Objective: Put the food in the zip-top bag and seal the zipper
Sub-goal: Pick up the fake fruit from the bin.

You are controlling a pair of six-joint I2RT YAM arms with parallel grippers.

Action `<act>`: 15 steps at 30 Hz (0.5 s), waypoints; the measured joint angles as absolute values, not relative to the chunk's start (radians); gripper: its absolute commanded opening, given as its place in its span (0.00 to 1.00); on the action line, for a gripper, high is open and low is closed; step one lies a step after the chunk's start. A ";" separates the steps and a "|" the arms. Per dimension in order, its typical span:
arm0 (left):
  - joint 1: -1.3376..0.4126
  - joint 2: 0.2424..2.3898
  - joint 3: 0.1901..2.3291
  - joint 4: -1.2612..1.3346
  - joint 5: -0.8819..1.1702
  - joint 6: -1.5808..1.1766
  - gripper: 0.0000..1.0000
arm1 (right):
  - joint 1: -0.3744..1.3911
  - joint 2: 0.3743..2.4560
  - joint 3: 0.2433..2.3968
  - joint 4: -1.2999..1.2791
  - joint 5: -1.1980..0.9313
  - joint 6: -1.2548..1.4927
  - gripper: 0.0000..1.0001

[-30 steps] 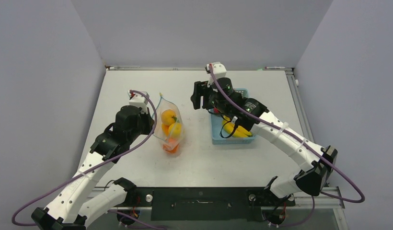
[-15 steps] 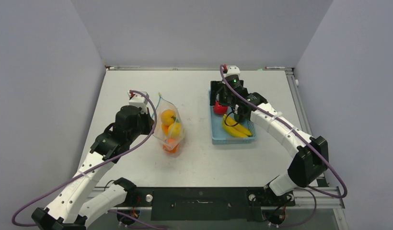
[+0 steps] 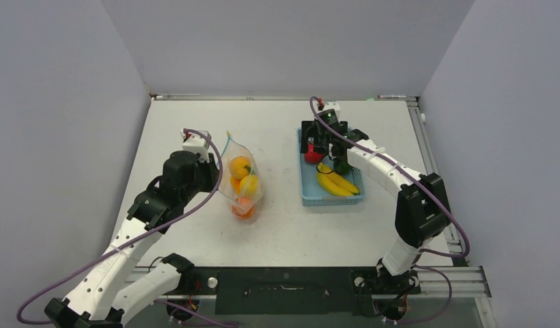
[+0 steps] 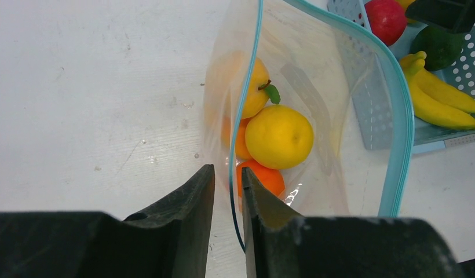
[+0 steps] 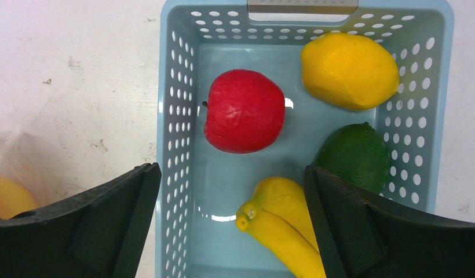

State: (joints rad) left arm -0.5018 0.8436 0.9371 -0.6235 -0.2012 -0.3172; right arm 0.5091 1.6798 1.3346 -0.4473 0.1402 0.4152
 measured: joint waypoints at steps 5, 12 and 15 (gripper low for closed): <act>-0.502 0.838 0.937 -0.623 -0.201 -0.317 0.30 | 0.500 1.700 1.333 -0.433 0.139 0.423 0.96; -0.502 0.824 0.926 -0.615 -0.193 -0.317 0.39 | 0.484 1.748 1.331 -0.399 0.138 0.442 0.92; -0.501 0.817 0.925 -0.611 -0.187 -0.315 0.42 | 0.477 1.785 1.330 -0.393 0.138 0.456 0.90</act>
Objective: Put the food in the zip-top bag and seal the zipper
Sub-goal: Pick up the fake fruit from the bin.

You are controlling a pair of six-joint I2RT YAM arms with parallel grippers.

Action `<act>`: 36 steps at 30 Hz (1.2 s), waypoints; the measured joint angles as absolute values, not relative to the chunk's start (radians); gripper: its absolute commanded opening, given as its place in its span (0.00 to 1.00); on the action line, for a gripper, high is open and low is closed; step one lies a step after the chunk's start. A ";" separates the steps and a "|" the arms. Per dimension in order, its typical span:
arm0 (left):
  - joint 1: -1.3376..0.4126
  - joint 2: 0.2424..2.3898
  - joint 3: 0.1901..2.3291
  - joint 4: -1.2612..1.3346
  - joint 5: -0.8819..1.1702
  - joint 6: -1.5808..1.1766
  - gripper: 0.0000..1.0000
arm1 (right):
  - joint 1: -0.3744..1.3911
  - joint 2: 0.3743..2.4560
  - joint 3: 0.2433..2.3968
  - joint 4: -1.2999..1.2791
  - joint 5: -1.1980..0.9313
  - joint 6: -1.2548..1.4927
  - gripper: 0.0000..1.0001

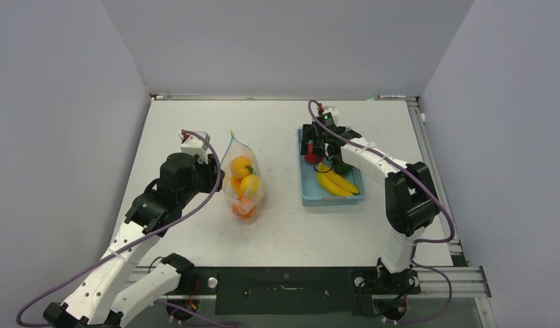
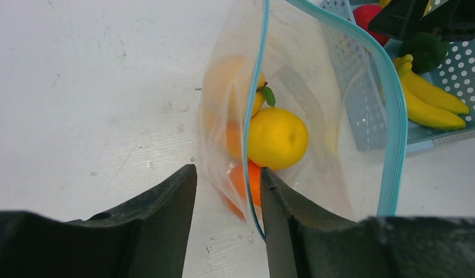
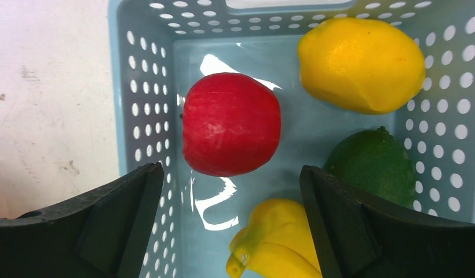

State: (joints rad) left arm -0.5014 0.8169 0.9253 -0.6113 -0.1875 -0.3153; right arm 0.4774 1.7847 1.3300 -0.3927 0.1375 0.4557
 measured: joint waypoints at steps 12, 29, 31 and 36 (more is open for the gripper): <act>-0.501 0.805 0.925 -0.588 -0.169 -0.310 0.51 | 0.457 1.895 1.330 -0.363 0.139 0.487 0.97; -0.501 0.786 0.911 -0.578 -0.132 -0.310 0.59 | 0.457 1.905 1.330 -0.324 0.123 0.504 0.29; -0.501 0.786 0.909 -0.578 -0.129 -0.310 0.59 | 0.457 1.903 1.330 -0.324 0.123 0.502 0.26; -0.501 0.786 0.909 -0.578 -0.125 -0.310 0.56 | 0.458 1.861 1.328 -0.328 0.123 0.501 0.23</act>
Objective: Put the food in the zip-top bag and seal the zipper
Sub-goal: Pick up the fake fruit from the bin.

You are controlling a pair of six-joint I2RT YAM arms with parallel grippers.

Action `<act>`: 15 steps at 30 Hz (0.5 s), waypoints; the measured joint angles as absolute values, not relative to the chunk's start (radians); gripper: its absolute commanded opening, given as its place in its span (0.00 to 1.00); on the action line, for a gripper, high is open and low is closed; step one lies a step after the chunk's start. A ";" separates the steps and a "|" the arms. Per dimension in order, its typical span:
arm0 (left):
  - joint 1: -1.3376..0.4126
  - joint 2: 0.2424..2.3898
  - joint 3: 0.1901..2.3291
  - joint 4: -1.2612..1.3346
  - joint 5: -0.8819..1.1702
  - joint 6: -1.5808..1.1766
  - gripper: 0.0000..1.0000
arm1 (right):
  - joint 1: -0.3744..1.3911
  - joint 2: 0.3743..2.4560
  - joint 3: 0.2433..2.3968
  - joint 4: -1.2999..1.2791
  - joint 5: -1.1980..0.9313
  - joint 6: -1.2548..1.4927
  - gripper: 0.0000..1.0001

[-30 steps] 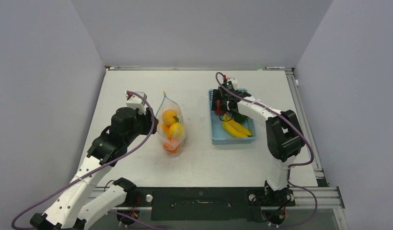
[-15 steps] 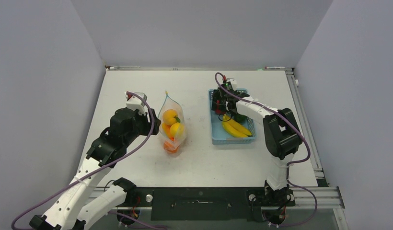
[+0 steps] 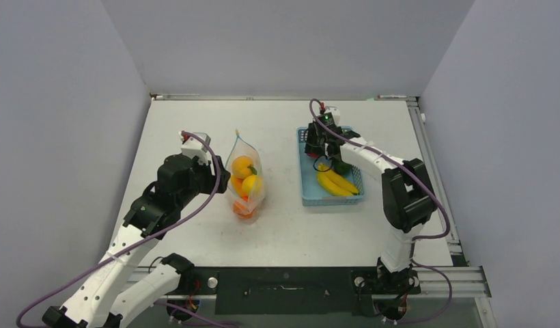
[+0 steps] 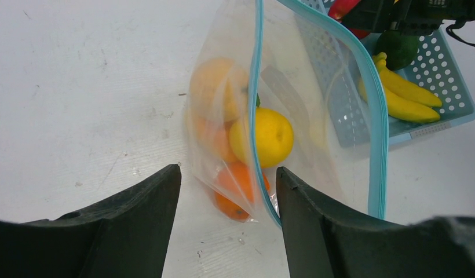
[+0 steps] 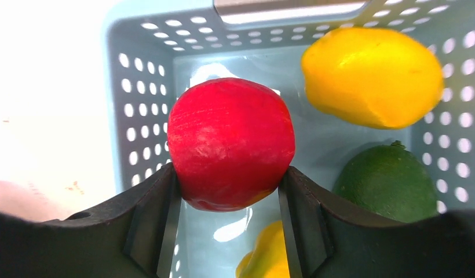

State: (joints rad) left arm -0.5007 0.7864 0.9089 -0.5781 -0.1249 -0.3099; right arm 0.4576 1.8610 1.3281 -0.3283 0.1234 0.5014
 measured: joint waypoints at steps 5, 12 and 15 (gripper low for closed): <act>-0.501 0.786 0.909 -0.578 -0.121 -0.309 0.44 | 0.471 1.750 1.325 -0.331 0.134 0.493 0.23; -0.501 0.786 0.909 -0.577 -0.110 -0.306 0.26 | 0.550 1.608 1.325 -0.337 0.166 0.471 0.23; -0.501 0.786 0.909 -0.576 -0.103 -0.305 0.18 | 0.599 1.570 1.325 -0.349 0.171 0.456 0.23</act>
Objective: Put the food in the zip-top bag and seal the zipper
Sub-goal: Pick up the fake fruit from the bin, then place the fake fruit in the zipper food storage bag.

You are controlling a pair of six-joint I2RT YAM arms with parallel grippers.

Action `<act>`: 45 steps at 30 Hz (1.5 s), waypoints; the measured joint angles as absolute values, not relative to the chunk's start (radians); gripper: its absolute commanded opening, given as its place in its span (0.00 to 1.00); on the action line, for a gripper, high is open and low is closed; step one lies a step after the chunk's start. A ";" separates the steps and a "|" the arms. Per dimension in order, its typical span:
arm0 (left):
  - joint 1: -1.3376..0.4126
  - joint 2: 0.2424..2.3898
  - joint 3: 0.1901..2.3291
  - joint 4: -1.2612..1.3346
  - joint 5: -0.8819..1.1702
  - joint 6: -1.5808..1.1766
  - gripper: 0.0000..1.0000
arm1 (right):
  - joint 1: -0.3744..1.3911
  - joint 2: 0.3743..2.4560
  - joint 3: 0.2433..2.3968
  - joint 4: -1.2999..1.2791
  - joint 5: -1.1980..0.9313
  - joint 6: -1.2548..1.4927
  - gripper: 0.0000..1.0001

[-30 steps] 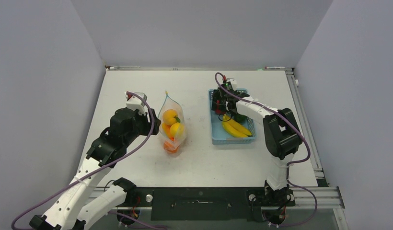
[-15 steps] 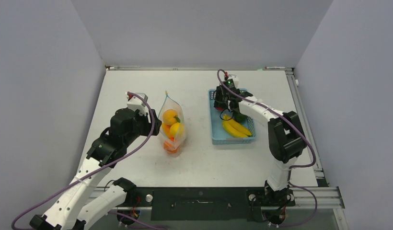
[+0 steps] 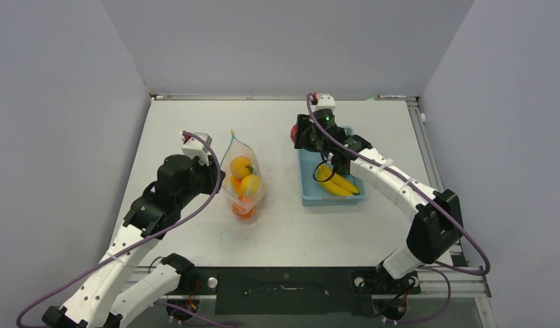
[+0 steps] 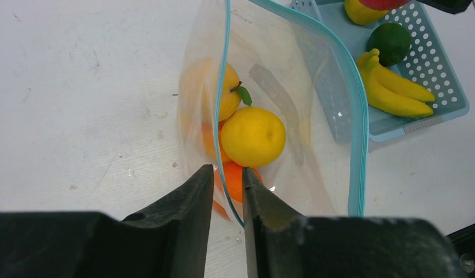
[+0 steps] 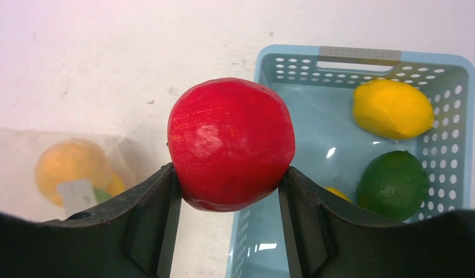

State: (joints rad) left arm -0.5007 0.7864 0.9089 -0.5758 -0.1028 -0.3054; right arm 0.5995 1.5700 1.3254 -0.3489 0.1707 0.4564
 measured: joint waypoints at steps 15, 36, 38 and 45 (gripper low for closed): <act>-0.500 0.806 0.909 -0.571 -0.077 -0.303 0.00 | 0.764 1.396 1.380 -0.335 -0.017 0.399 0.25; -0.500 0.806 0.909 -0.571 -0.073 -0.303 0.00 | 0.999 1.488 1.521 -0.377 -0.053 0.295 0.29; -0.500 0.804 0.909 -0.571 -0.073 -0.303 0.00 | 1.017 1.510 1.529 -0.392 -0.048 0.287 0.30; -0.500 0.796 0.908 -0.571 -0.073 -0.304 0.00 | 1.058 1.575 1.563 -0.448 -0.006 0.264 0.33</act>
State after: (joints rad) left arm -0.4999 0.7963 0.9085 -0.5709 -0.0734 -0.3038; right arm 1.0584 1.5753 1.5635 -0.4477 -0.0059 0.2642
